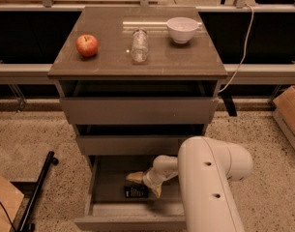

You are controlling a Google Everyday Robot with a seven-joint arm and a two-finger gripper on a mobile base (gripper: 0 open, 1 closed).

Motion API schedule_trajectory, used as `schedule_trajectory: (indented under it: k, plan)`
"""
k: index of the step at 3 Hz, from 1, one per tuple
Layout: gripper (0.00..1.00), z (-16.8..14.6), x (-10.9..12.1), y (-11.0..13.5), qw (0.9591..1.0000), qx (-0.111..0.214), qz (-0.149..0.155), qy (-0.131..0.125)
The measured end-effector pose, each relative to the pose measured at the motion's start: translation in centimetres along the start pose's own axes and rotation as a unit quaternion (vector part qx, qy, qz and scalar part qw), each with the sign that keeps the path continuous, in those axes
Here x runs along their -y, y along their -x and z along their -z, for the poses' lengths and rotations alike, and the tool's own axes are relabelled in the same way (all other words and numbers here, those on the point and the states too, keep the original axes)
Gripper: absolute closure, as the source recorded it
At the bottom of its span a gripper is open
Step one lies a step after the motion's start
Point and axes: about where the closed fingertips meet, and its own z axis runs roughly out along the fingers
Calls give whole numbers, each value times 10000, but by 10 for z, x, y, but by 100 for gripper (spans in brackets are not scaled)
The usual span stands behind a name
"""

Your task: Pick rxbar chocolate from bottom drawer and place on counter

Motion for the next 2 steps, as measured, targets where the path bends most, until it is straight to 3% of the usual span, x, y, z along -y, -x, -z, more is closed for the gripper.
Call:
schedule_trajectory:
  k: [2]
  plan:
    - [0,-20,-32,6,9992,159,347,-133]
